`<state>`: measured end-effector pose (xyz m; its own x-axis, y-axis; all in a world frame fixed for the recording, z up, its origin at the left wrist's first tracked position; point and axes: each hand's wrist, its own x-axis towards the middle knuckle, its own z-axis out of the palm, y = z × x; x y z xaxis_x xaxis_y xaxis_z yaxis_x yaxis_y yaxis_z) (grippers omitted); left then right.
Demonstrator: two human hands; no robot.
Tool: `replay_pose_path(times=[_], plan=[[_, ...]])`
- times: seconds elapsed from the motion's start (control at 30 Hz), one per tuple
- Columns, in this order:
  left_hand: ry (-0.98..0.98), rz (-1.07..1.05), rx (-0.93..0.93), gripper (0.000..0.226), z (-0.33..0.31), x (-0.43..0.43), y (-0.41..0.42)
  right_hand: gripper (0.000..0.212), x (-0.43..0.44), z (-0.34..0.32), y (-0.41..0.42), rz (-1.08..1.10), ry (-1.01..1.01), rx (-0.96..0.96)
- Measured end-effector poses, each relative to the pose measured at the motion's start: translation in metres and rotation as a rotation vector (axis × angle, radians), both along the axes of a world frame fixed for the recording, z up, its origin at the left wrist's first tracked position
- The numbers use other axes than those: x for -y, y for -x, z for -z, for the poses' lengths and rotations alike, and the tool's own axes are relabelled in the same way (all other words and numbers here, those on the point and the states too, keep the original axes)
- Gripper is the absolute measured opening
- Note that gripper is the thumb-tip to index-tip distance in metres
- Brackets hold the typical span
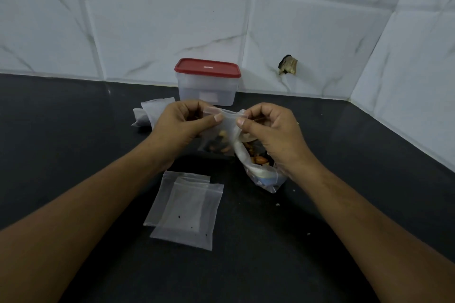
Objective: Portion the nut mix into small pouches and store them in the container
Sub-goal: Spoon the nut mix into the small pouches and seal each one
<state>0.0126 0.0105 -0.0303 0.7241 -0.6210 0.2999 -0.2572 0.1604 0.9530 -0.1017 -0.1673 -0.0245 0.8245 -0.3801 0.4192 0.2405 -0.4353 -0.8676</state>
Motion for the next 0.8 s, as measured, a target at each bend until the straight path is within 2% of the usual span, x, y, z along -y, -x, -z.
replay_pose_path(times=[0.43,0.8], plan=[[-0.083,-0.021,0.101,0.003,0.0007,0.0004,-0.0022,0.002,-0.0011,0.0007,0.0003,-0.054,0.062,-0.025],[-0.085,0.016,0.205,0.015,0.0003,0.0015,0.0014,0.002,-0.0025,0.0008,0.0,-0.078,0.097,-0.011]])
